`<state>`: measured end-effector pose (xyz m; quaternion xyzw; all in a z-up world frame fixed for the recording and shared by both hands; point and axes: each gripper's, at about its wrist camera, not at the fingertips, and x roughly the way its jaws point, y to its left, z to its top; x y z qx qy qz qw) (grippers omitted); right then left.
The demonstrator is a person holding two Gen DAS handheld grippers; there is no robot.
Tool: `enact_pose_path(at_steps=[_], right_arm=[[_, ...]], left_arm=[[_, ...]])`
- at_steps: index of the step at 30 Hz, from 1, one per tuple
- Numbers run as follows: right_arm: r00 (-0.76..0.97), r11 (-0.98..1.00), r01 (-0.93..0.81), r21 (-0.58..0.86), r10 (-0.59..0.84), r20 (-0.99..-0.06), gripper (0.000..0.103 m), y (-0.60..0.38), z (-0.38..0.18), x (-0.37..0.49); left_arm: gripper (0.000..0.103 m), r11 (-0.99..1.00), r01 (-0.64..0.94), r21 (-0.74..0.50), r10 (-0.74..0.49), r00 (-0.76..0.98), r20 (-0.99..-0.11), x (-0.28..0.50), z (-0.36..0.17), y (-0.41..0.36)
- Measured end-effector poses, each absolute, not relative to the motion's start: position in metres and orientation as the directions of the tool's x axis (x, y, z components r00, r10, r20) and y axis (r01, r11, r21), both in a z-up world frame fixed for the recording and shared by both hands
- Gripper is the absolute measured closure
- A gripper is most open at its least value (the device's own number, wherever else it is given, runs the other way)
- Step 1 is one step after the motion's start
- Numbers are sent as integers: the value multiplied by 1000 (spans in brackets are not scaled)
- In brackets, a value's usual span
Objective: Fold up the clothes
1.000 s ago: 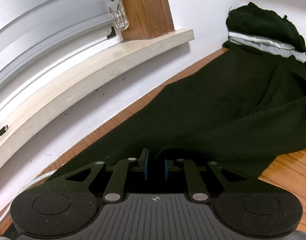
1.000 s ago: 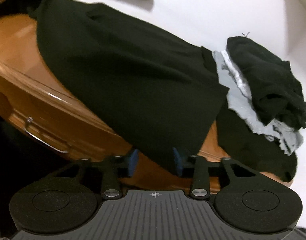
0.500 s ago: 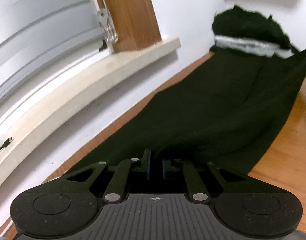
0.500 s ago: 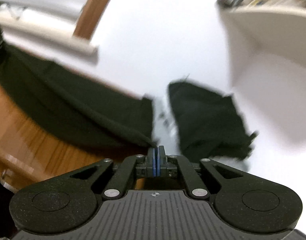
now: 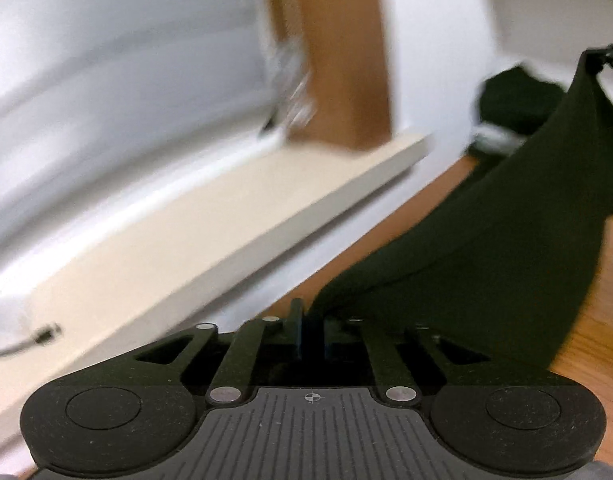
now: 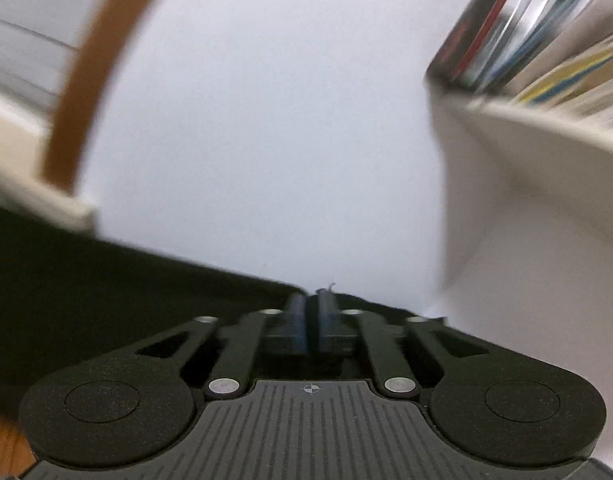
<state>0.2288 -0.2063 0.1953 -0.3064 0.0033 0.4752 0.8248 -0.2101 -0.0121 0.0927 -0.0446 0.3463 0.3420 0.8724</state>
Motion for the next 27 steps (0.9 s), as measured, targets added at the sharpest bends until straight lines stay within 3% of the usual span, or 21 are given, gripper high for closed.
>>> enact_pose_path(at_steps=[1, 5, 14, 19, 23, 27], right_arm=[[573, 389, -781, -489, 758, -311, 59, -184, 184, 235], [503, 346, -849, -400, 762, -408, 61, -151, 137, 234], [210, 175, -978, -117, 782, -587, 58, -150, 50, 215], [171, 142, -985, -97, 762, -624, 52, -143, 28, 206], [113, 152, -988, 11, 783, -612, 49, -155, 21, 218], [112, 141, -990, 1, 788, -605, 49, -168, 18, 217]], left_arm=[[80, 746, -646, 163, 576, 503, -645, -208, 86, -5], [68, 715, -683, 150, 586, 469, -661, -214, 68, 8], [68, 761, -639, 115, 526, 504, -685, -261, 37, 2], [67, 765, -643, 27, 498, 565, -658, -284, 23, 4], [67, 769, -638, 39, 520, 590, -618, -290, 16, -6], [67, 777, -629, -3, 497, 618, -610, -299, 16, -15]])
